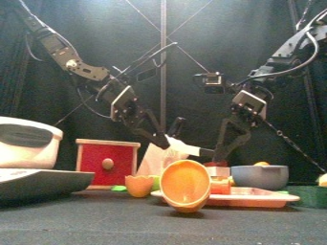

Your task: Cut egg

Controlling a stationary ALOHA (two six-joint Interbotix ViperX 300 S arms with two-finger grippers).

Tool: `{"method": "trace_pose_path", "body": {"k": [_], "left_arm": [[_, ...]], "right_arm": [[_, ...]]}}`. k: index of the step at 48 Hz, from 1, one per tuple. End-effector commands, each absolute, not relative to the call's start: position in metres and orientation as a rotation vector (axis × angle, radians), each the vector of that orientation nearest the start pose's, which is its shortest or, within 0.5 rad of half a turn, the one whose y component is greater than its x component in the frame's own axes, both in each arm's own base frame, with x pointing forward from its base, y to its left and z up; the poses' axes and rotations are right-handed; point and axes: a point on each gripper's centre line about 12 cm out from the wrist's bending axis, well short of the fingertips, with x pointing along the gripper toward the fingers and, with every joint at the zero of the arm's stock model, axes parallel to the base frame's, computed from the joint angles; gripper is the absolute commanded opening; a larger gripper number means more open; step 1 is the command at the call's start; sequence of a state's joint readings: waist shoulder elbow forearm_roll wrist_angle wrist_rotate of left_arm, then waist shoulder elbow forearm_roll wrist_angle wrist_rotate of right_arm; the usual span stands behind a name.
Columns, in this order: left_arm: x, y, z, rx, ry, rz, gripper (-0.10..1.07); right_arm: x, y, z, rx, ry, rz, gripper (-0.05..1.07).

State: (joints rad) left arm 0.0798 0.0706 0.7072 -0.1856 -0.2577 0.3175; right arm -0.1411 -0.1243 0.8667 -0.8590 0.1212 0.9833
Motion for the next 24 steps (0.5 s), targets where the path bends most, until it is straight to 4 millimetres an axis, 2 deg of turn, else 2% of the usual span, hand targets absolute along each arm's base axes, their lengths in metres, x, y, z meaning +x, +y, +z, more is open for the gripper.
{"method": "trace_pose_path", "body": {"k": [1,12,19,24], "left_arm": [[0.398,0.03,0.178,0.12,0.437,0.088,0.22],[0.388,0.027,0.181,0.157,0.43,0.063,0.21],[0.387,0.032,0.173,0.13,0.457,0.074,0.21],[0.388,0.031,0.162,0.178,0.493,0.045,0.21]], "right_arm": [[0.323,-0.057,0.159,0.145,0.756,-0.271,0.48],[0.323,-0.057,0.159,0.146,0.755,-0.27,0.48],[0.324,-0.056,0.16,0.144,0.75,-0.267,0.48],[0.326,-0.057,0.162,0.144,0.747,-0.268,0.48]]}}
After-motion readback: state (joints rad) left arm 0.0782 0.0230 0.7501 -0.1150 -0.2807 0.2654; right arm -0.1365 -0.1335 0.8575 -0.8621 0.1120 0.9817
